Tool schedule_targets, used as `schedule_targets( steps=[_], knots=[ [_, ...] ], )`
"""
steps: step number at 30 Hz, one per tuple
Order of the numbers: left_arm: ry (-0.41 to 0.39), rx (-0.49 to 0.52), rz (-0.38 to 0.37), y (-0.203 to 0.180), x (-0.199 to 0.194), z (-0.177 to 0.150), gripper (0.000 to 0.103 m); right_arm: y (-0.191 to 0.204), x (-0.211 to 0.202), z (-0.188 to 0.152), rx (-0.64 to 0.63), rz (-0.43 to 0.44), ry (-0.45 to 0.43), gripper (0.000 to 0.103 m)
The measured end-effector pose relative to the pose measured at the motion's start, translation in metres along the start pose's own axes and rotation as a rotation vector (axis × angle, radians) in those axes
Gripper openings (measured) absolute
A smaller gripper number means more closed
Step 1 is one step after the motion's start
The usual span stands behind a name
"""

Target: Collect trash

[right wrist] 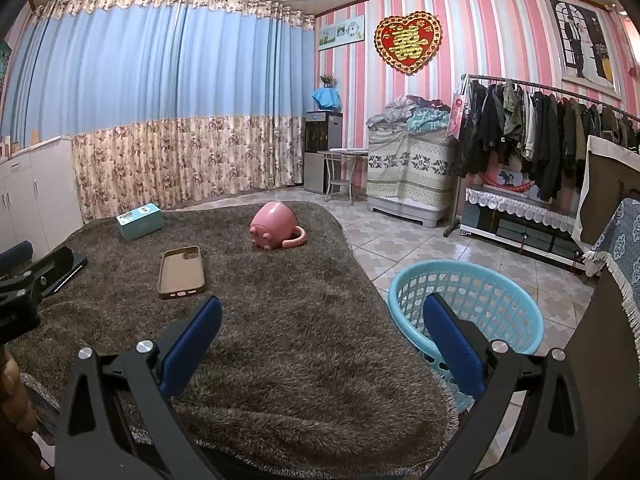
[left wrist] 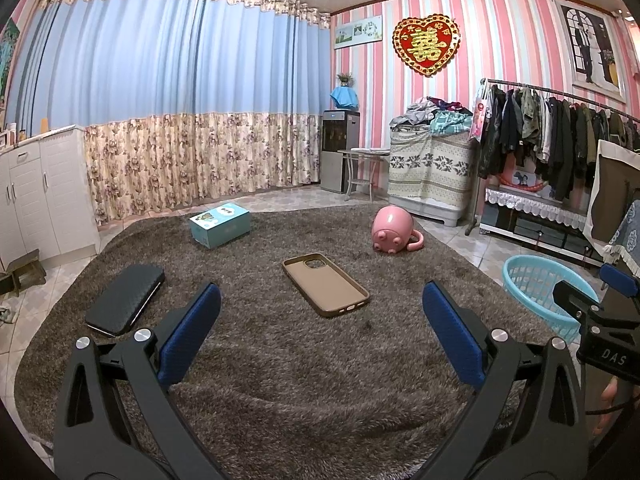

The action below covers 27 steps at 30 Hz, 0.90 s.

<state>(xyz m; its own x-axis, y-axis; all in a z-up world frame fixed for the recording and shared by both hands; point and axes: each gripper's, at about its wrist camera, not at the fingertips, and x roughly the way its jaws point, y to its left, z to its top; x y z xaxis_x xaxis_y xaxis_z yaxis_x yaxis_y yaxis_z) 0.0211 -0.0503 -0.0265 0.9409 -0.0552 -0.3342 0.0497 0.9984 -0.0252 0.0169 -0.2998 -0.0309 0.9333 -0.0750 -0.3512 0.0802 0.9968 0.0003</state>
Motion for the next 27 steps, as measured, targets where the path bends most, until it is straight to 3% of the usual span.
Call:
schedule_targets(
  steps=[27],
  knots=[
    [-0.007, 0.002, 0.002, -0.0008, -0.0037, 0.0015, 0.098, 0.0007, -0.0001, -0.0024, 0.001, 0.000, -0.002, 0.098]
  ],
)
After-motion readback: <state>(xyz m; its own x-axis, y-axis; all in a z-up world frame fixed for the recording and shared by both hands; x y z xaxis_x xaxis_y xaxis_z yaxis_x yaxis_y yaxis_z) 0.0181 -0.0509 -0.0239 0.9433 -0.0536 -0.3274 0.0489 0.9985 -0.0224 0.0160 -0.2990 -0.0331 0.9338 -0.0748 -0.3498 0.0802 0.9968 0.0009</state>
